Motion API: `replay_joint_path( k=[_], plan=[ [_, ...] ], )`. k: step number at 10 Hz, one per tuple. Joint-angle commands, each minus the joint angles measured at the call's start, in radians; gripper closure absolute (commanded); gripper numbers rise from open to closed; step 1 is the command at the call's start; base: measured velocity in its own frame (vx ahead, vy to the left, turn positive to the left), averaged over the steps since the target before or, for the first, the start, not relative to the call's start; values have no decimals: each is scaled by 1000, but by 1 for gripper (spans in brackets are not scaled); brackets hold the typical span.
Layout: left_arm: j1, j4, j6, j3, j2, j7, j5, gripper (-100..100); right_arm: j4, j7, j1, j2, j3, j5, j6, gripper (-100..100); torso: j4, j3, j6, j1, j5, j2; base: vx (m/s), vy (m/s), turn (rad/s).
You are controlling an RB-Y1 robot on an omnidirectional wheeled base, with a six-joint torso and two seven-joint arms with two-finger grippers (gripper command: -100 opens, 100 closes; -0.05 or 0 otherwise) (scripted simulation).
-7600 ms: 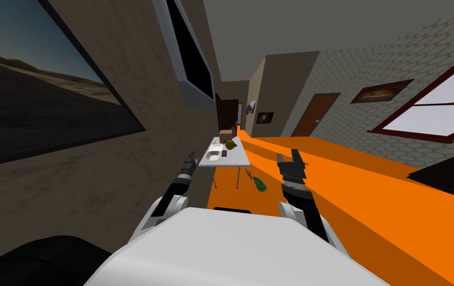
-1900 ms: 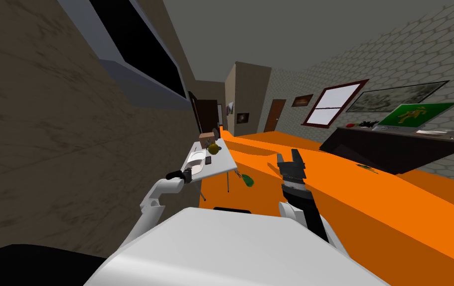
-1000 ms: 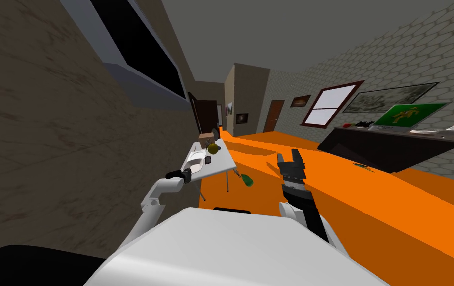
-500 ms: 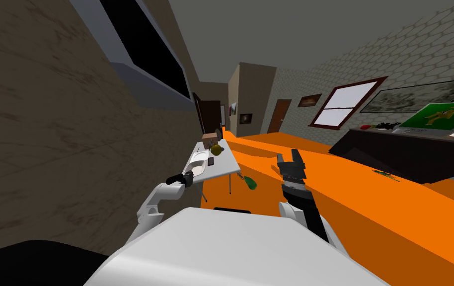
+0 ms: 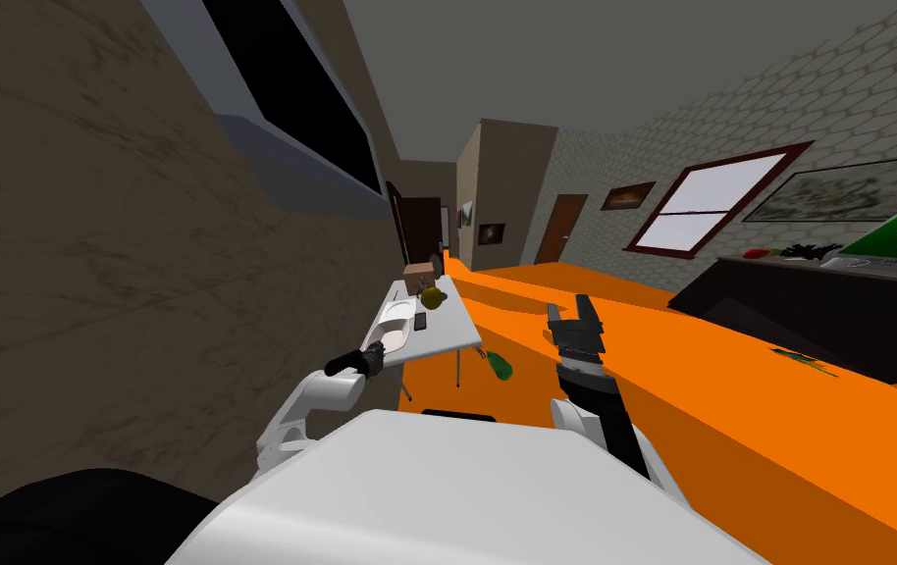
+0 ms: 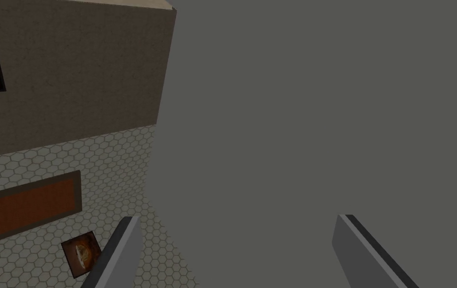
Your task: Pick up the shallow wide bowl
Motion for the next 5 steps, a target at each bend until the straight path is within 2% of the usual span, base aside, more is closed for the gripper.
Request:
replay_joint_path(
  k=[1,2,3,4,5],
  plan=[
    [42,-50,7,-27,-11,7,-18,100,0,0,0,0,0,0,0,0,0,0,0,0,0,0,74,50,118],
    [42,-62,7,-27,-11,7,-18,100,0,0,0,0,0,0,0,0,0,0,0,1,0,0,54,27,47],
    [71,-102,11,-45,-19,11,-30,100,0,0,0,0,0,0,0,0,1,0,0,0,0,0,51,17,60],
    [54,-83,15,-40,-19,10,-30,100,0,0,0,0,0,0,0,0,1,1,0,-2,0,1,25,6,13],
    [55,-87,17,-42,-20,11,-32,0,0,0,0,0,0,0,0,0,1,1,0,-2,0,2,0,0,0]
  ],
)
